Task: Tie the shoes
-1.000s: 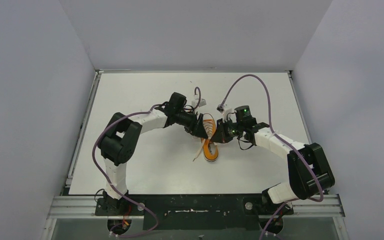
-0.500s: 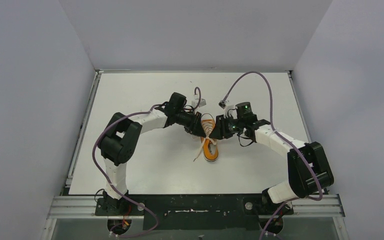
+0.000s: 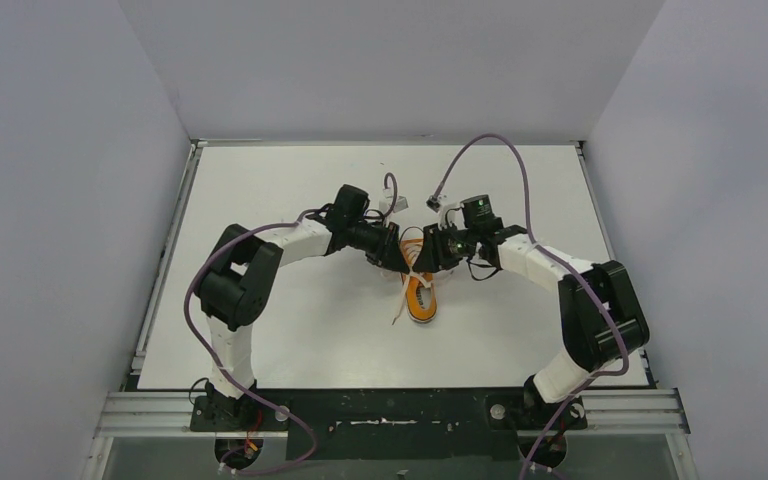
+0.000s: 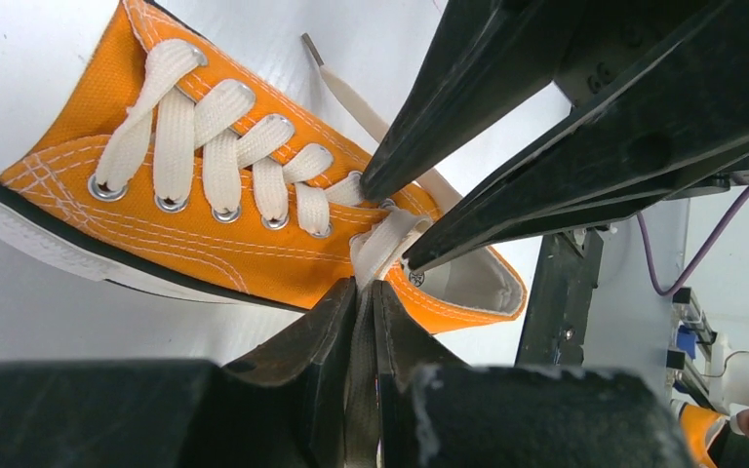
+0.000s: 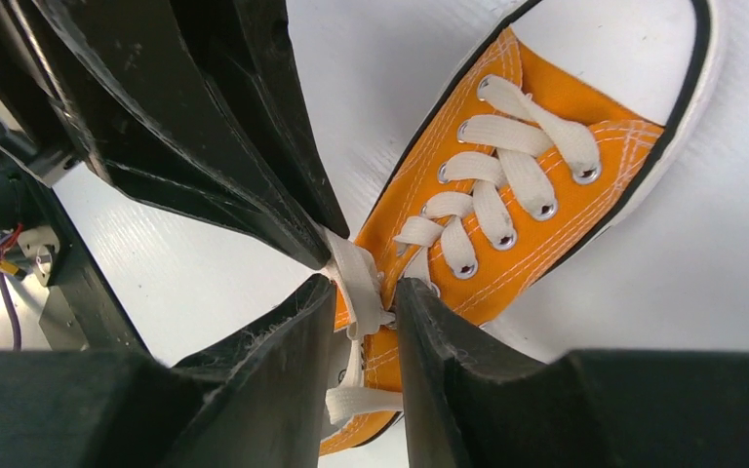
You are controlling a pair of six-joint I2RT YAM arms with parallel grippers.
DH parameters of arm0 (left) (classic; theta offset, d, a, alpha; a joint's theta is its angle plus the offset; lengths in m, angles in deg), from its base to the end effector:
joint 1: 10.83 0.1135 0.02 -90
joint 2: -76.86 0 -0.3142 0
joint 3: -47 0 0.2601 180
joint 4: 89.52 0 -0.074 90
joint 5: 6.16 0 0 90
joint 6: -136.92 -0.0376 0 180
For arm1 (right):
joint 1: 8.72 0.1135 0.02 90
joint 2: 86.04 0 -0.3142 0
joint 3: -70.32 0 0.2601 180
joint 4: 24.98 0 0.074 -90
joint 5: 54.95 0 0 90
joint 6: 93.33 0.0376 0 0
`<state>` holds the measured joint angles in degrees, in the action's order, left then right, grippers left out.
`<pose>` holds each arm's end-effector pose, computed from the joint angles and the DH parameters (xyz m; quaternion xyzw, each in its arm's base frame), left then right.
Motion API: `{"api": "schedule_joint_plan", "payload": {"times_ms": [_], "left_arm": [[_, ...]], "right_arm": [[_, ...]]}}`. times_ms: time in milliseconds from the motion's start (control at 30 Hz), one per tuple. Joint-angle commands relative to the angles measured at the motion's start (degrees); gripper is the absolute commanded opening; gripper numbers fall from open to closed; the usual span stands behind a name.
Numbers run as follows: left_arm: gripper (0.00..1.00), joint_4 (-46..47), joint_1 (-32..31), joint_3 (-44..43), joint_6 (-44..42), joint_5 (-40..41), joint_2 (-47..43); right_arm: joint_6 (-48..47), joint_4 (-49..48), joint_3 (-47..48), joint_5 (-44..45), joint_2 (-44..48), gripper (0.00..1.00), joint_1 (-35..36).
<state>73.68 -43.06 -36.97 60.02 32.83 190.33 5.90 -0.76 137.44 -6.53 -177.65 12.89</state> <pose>0.3558 -0.2588 0.2030 0.2972 0.7994 -0.4982 0.1560 0.3003 0.1458 0.2430 -0.2187 0.8563 0.4078 0.2294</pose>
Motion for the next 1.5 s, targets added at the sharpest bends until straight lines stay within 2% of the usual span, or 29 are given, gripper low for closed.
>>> {"api": "schedule_joint_plan", "payload": {"times_ms": [0,233,367,433,533,600,733,900,1067,1200,1333,1467], "left_arm": [[0.09,4.6,0.2,-1.1,0.5,-2.4,-2.8],[0.09,4.8,-0.2,-1.2,0.9,-3.1,-2.9],[0.09,4.8,-0.1,-1.3,1.1,-3.5,-3.1],[0.15,4.5,-0.1,-1.2,1.1,-3.6,-3.3],[0.33,4.3,0.0,-0.7,0.8,-3.7,-3.4],[0.40,4.3,0.0,-0.4,0.6,-3.7,-3.3],[0.46,4.4,-0.5,0.0,0.2,-3.7,-3.1],[0.48,0.5,-0.9,-0.6,-2.3,-2.7,-2.4],[0.34,-1.4,-1.0,-1.5,-3.9,-1.9,-1.8],[0.16,-1.3,-0.8,-2.3,-3.6,-1.2,-1.8],[0.08,6.5,-0.3,-0.1,1.0,-0.9,-3.2],[0.03,10.2,-0.2,0.4,4.2,0.1,-3.3]], "right_arm": [[-2.5,-0.7,2.4,-1.3,0.4,0.30,0.6],[-2.6,-1.6,3.0,-0.4,-0.8,0.24,0.9],[-2.5,-1.7,4.0,-0.4,-1.7,0.12,0.7],[-2.5,-1.7,4.2,-0.8,-1.6,0.01,0.6],[-2.3,-1.6,4.0,-0.9,-0.6,0.00,0.1],[-2.3,-1.4,3.8,-1.1,-0.2,0.00,0.1],[-1.6,-1.8,3.6,-1.5,-0.6,0.00,0.1],[-0.3,-3.2,3.3,-1.8,-0.3,0.00,0.2],[0.0,-3.4,3.2,-2.1,-0.1,0.00,0.1],[-0.1,-3.0,2.8,-2.8,0.1,0.00,0.1],[0.0,-2.0,1.9,-3.4,1.6,0.00,0.0],[2.2,-2.9,0.1,-5.6,3.6,0.00,0.1]]}}
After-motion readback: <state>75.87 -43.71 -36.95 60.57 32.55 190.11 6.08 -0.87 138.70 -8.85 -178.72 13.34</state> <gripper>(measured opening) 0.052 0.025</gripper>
